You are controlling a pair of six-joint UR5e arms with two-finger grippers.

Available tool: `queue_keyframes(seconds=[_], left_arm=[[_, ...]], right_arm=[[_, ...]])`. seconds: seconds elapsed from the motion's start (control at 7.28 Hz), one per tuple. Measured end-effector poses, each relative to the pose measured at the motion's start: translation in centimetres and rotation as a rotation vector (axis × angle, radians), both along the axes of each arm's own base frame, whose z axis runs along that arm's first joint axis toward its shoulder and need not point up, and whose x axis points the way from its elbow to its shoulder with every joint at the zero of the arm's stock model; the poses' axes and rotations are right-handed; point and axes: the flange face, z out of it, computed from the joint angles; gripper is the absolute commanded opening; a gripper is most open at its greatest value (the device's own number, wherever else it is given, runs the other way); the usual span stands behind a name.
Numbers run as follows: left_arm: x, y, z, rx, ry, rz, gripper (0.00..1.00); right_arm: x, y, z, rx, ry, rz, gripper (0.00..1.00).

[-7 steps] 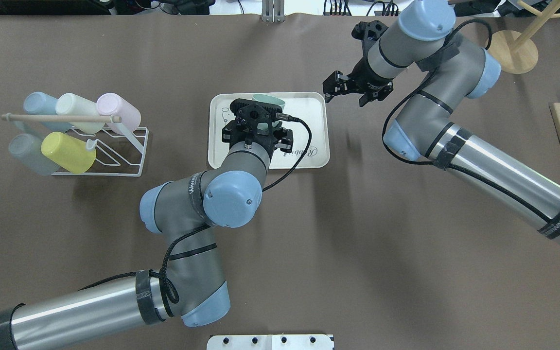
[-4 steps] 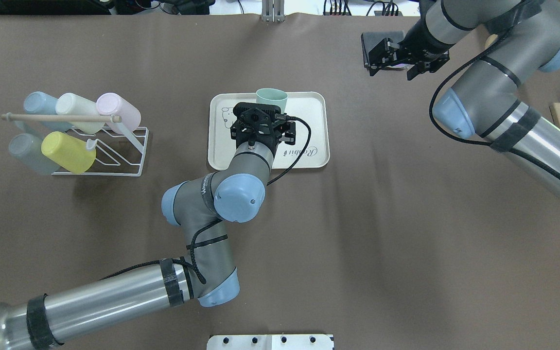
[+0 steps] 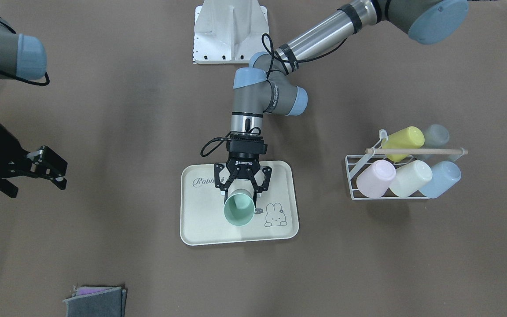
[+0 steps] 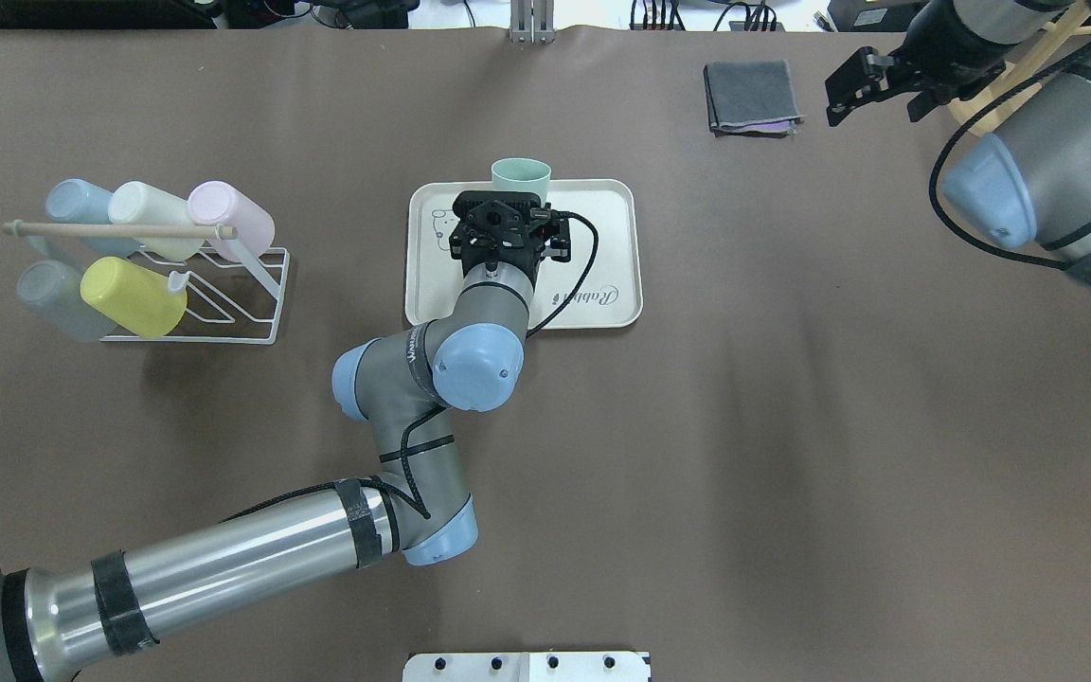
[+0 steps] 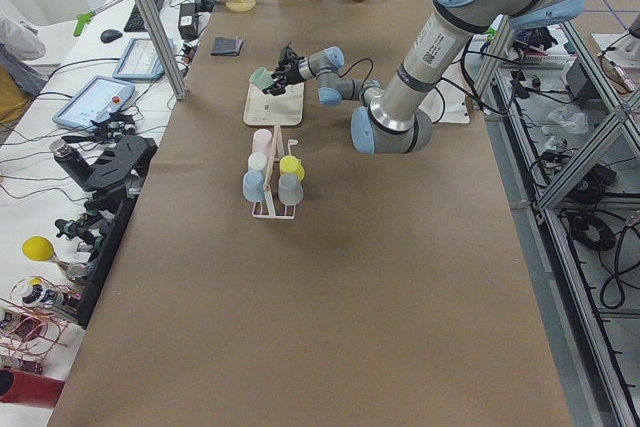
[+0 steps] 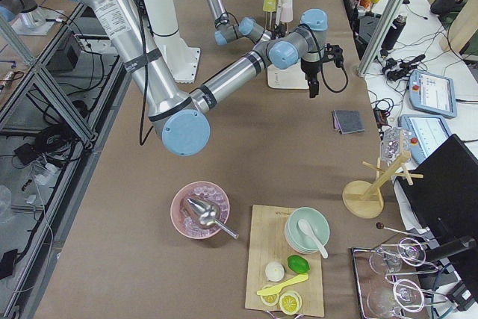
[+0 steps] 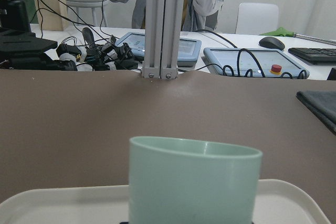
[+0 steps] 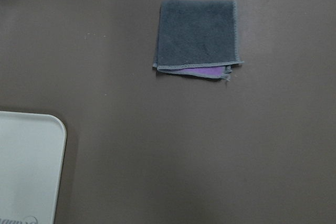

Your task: Pick up and place green cup on tray

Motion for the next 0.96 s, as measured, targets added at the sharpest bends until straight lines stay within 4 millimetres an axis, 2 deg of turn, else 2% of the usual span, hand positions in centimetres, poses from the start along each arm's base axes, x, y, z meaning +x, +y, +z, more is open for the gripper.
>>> queue_keyframes(seconds=[0.27,0.55,0.69,0.96], left_arm=[[1.1,-0.6,0.2,-0.020,0.012,-0.017,0.10],[1.2,-0.7,-0.1,-0.017,0.036,-0.045,0.14],[1.4,-0.7,0.2,-0.018,0.037,-0.054,0.14],[1.6,-0.9,1.0,-0.020,0.031,-0.065,0.18]], right_arm=[[5.4,1.9,2.4,0.005,0.040,0.013,1.00],[10.5,2.0,4.0,0.005,0.095,-0.012,1.00],[12.9,2.4,5.4,-0.002,0.115,-0.021,1.00],[17.0,4.2,10.0,-0.041,0.125,-0.029,1.00]])
